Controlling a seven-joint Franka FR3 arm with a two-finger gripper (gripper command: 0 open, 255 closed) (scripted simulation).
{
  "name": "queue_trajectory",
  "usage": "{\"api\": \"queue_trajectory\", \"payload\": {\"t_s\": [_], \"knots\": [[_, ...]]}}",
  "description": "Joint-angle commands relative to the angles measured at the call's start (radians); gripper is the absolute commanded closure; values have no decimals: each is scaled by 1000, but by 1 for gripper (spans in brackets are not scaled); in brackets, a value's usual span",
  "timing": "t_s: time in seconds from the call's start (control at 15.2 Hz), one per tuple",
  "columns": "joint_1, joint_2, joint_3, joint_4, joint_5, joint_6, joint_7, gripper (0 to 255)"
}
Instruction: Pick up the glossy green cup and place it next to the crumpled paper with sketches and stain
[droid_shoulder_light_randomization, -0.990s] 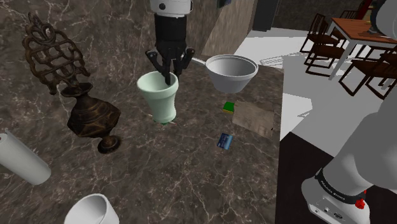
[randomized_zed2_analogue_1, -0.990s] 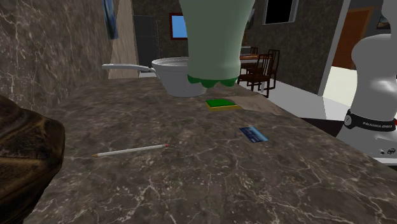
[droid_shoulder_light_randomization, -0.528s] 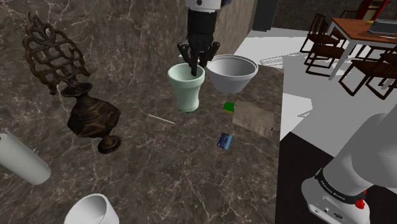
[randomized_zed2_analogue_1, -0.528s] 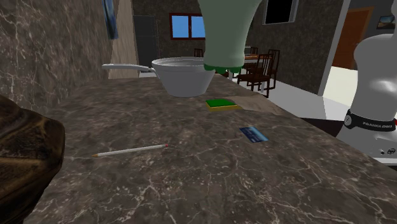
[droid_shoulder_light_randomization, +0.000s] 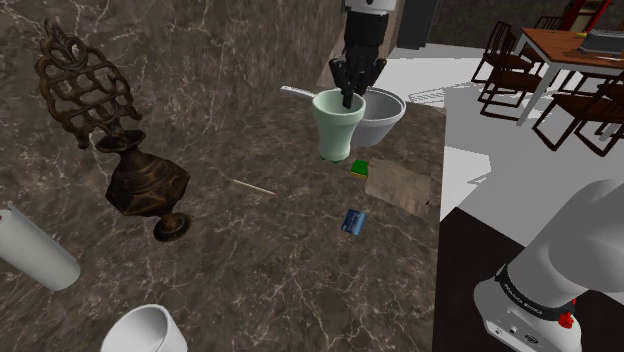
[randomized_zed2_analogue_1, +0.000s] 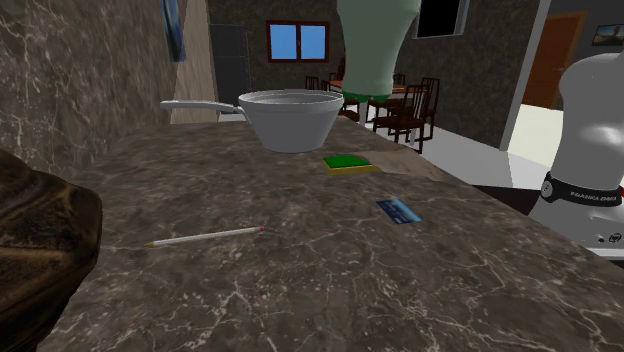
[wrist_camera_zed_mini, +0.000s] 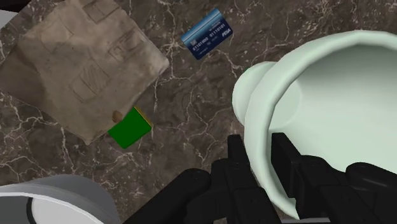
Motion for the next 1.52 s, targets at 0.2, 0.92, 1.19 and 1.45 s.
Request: {"api": "queue_trajectory", "payload": {"t_s": [0.2, 0.92, 1.19, 1.45], "knots": [[-46, -48, -83, -47, -10, -16, -128, 255], [-145, -79, -266, -74, -65, -50, -396, 255], [-181, -58, -332, -50, -86, -62, -493, 255], [-216, -20, -397, -9, -103, -73, -591, 255]]}}
